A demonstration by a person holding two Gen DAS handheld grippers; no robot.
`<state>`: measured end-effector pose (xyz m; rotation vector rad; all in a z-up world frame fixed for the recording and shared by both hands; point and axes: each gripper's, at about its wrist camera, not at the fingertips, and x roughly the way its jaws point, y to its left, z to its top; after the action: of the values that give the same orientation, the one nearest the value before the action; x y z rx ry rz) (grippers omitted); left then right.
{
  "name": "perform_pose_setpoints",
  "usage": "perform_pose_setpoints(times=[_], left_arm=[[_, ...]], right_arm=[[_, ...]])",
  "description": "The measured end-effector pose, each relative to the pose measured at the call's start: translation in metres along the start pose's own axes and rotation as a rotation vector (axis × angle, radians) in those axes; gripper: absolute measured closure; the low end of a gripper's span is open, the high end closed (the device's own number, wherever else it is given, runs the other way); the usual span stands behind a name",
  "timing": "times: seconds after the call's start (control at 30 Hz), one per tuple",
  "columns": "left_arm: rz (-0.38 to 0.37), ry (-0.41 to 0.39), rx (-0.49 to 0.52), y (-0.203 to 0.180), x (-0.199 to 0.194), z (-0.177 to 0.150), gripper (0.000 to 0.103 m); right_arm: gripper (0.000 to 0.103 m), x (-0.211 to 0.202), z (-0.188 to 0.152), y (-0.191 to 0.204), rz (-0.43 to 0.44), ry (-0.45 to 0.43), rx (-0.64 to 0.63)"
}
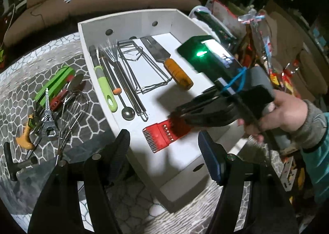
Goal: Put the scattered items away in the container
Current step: 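Lower the red grater into the box and open the right tool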
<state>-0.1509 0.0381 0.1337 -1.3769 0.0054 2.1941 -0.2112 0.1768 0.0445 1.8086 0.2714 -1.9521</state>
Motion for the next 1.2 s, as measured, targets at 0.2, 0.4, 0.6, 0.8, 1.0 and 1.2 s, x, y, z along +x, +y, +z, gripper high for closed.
perform_pose_setpoints(times=[0.2,0.4,0.6,0.8,1.0,1.2], left_arm=[[0.01,-0.002,-0.013,0.01,-0.009,-0.005,0.037],[-0.008,0.001,-0.005,0.011,-0.01,-0.012,0.037],[-0.036,-0.006,-0.017,0.007,-0.011,-0.016,0.037],[-0.039,-0.004,-0.02,0.008,-0.011,-0.019,0.037],[-0.047,-0.006,-0.033,0.009,-0.01,-0.019,0.037],[-0.053,0.002,-0.045,0.011,-0.007,-0.023,0.037]], right_arm=[[0.092,0.01,0.004,0.017,-0.001,0.007,0.003],[0.091,-0.01,-0.009,0.017,-0.04,-0.032,-0.095],[0.083,-0.031,0.003,-0.037,-0.101,-0.02,0.03],[0.066,-0.029,-0.021,-0.092,-0.016,-0.002,0.249],[0.067,-0.009,-0.017,-0.088,0.0,0.032,0.226],[0.069,-0.013,-0.001,-0.055,-0.049,-0.014,0.103]])
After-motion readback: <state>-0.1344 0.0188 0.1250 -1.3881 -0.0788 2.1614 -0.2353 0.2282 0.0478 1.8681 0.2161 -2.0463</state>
